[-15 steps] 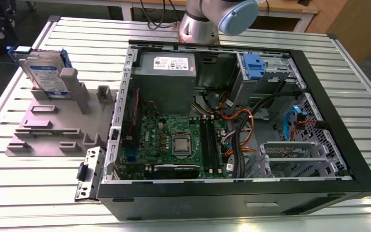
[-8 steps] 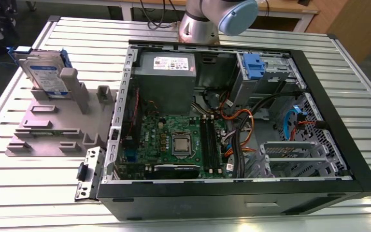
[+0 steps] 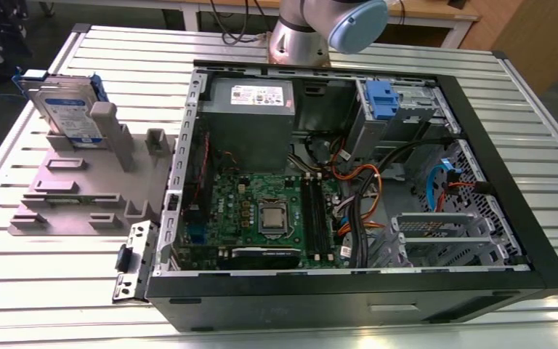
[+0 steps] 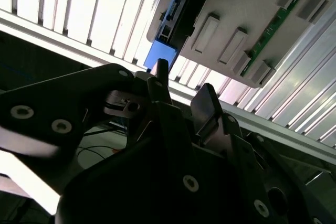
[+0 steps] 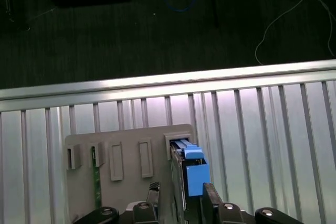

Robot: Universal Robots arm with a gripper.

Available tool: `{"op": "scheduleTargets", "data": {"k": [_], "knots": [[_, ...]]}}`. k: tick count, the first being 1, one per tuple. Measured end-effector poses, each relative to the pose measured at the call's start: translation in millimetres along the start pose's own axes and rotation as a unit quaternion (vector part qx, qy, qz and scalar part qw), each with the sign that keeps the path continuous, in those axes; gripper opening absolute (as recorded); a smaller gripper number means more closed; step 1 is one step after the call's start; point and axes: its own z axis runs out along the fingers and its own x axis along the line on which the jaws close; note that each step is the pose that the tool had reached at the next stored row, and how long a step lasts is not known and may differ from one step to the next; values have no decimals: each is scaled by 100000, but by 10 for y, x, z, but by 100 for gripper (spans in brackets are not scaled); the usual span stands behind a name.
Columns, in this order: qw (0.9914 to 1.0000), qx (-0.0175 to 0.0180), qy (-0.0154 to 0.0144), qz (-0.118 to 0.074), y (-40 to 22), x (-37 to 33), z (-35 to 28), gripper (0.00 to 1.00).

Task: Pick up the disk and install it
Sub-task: 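Pick up the disk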

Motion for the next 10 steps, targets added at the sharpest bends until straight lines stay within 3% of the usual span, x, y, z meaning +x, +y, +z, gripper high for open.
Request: {"op": "scheduleTargets", "data": {"k": [3, 10], "knots": [[99981, -97, 133, -1949, 2, 2, 31, 45], [99977, 183, -112, -2147, 14, -12, 88, 45]]}}
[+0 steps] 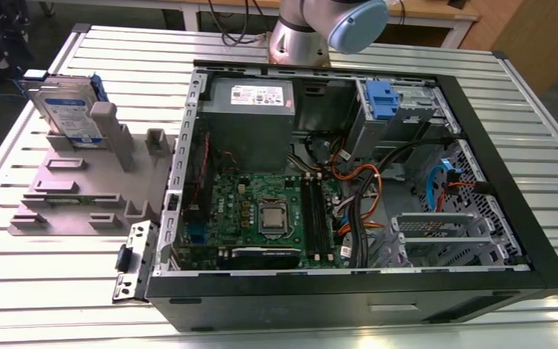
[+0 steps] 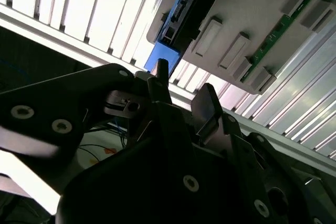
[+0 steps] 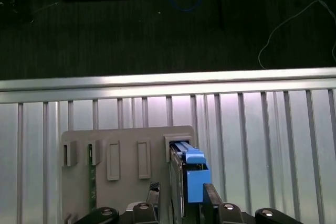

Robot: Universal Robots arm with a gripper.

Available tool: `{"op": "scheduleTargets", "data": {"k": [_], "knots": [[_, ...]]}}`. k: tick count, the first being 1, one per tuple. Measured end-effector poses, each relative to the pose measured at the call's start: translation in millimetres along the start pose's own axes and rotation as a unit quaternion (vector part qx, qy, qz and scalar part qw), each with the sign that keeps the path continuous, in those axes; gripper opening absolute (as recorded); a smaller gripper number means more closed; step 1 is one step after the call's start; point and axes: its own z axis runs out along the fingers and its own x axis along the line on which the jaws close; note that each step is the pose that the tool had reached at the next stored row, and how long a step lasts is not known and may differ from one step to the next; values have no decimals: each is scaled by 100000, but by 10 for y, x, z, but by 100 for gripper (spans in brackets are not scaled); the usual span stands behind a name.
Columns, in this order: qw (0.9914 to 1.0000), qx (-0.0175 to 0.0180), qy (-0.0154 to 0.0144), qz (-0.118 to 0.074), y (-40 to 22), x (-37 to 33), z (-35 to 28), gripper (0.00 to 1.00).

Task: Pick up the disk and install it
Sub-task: 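Pick up the disk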

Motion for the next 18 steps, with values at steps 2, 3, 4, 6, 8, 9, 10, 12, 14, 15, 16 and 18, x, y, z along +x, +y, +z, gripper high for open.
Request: {"op": "scheduleTargets", "data": {"k": [2, 3, 4, 6, 8, 9, 10, 12, 14, 15, 16, 18], "knots": [[99999, 349, -66, -21, 8, -13, 8, 45], [99998, 547, -86, -37, 12, -21, 12, 45], [99997, 743, -99, -46, 14, -32, 17, 45], [99994, 1102, -117, -67, 19, -50, 25, 45], [99987, 1573, -150, -104, 25, -72, 44, 45], [99985, 1694, -152, -175, 30, -73, 58, 45], [99985, 1716, -148, -300, 35, -72, 76, 45], [99984, 1710, -134, -540, 45, -71, 106, 45], [99983, 1699, -125, -679, 50, -75, 119, 45], [99983, 1693, -123, -716, 52, -79, 125, 45], [99983, 1694, -123, -749, 54, -86, 131, 45], [99982, 1696, -125, -812, 58, -101, 143, 45]]}}
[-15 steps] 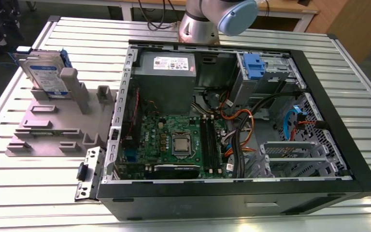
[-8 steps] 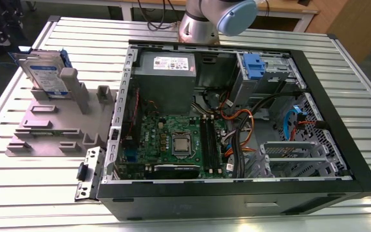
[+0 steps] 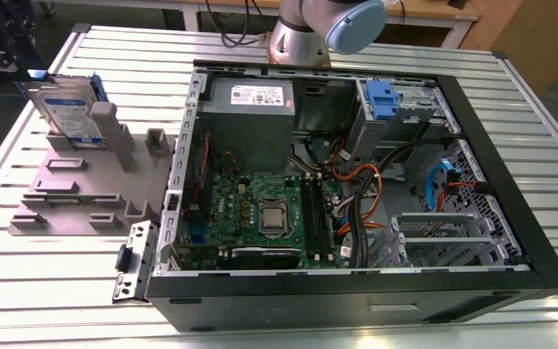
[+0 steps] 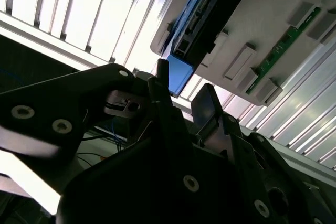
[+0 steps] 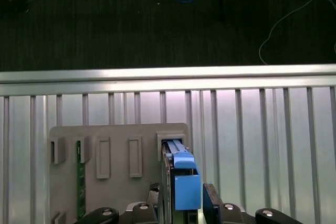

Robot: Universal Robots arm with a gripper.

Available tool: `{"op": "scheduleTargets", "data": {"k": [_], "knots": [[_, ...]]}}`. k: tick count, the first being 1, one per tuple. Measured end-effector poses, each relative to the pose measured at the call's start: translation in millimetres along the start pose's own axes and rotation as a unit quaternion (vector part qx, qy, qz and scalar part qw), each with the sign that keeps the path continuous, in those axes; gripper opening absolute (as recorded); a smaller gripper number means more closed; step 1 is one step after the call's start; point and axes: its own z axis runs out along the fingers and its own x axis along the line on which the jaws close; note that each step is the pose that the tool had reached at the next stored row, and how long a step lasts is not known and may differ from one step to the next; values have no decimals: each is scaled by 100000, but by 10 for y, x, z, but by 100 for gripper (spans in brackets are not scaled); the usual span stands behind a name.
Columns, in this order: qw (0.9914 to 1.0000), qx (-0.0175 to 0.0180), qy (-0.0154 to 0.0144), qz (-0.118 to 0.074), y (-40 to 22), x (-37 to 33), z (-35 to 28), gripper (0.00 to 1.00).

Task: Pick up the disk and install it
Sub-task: 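Pick up the disk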

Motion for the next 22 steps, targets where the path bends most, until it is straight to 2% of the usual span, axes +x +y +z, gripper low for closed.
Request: {"op": "scheduleTargets", "data": {"k": [3, 4, 9, 15, 22], "knots": [[100000, -2, 2, -37, 2, -25, 22, 46], [100000, 2, 0, -37, 2, -31, 32, 52], [100000, -3, 2, -41, 6, -70, 80, 52], [99983, -103, 54, -1859, 44, -64, 171, 52], [99973, 28, 166, -2299, 84, -55, 286, 52]]}}
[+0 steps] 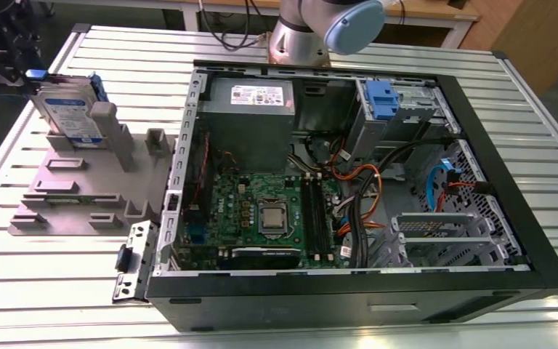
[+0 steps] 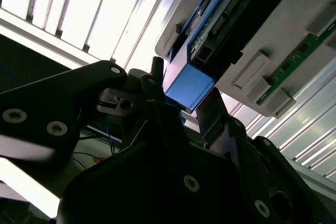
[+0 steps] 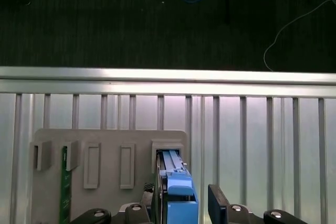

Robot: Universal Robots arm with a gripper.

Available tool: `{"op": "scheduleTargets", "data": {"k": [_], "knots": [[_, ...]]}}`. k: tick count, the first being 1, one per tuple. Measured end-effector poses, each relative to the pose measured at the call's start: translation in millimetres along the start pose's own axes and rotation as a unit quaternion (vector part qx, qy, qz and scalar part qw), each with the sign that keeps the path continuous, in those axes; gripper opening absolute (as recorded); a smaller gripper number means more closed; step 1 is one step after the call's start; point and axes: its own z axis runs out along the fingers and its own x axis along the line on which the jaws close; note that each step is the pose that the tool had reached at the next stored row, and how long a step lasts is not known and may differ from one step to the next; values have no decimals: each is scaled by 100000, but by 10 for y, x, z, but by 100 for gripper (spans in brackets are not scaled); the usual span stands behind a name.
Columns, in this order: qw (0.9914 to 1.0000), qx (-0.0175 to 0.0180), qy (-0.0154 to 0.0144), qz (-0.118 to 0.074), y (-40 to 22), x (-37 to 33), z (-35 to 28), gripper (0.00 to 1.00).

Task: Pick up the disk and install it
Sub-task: 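Pick up the disk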

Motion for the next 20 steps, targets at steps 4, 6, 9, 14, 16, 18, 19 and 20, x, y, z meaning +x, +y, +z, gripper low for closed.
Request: {"op": "scheduleTargets", "data": {"k": [4, 6, 9, 14, 16, 18, 19, 20], "knots": [[99999, 138, 306, -127, 0, 2, 48, 52], [99998, 358, 522, -168, 1, 3, 62, 52], [99995, 623, 788, -181, 1, 2, 72, 52], [99990, 1001, 1013, -196, 0, 2, 100, 52], [99989, 1039, 1016, -200, -1, 1, 109, 52], [99989, 1049, 1019, -198, 0, 1, 116, 52], [99989, 1053, 1018, -199, 0, 2, 119, 52], [99989, 1056, 1018, -198, -1, 2, 123, 52]]}}
